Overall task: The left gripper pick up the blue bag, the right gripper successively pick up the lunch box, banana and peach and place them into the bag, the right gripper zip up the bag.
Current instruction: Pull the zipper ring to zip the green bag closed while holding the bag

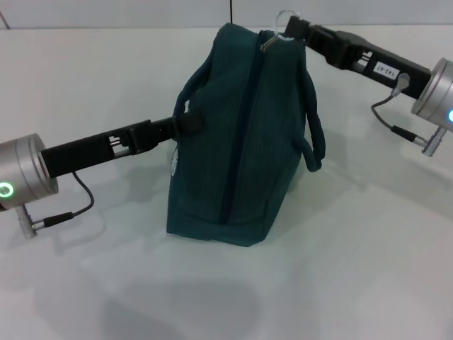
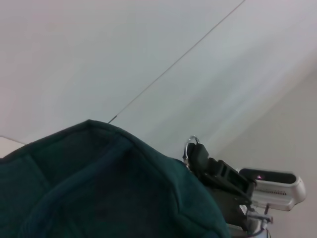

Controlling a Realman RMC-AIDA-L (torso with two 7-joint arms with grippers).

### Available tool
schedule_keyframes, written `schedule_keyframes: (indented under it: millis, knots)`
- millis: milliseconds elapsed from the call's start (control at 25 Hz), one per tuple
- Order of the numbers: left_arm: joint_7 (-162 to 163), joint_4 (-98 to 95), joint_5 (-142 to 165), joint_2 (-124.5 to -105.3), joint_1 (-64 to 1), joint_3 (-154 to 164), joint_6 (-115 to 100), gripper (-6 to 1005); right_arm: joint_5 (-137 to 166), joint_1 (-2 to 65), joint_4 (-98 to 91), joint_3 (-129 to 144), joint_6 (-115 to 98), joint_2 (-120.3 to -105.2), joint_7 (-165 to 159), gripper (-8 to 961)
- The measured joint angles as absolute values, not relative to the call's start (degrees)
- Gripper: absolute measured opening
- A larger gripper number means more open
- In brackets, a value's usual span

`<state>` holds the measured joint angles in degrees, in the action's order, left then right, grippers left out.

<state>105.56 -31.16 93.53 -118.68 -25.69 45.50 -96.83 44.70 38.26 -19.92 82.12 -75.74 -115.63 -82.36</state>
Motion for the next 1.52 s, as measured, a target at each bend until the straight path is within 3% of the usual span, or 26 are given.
schedule_keyframes:
  millis: [400,920,1160,1520]
  knots:
    - [105.55,-30.96,93.58,-118.84,-24.18,45.46,-100.25,70,44.23,38.48,-19.24,81.33,-73.06,-115.73,-82.75,8]
    - [106.07,-30.14,92.49,-117.51,-19.83,44.25,-101.93,74,43.15,37.57,-19.52,81.51,-71.21,-116.13,-82.99,8]
    - [106.3,-27.81,92.22,-116.31,-19.56,42.22,-101.73,76,42.82,35.89,-19.56,81.86,-71.82,-116.24,-84.93,8]
    - [106.12,-27.86,96.01,-116.5,-21.23,42.71,-101.24,79,42.68,35.19,-20.01,84.08,-72.49,-116.19,-85.56,8]
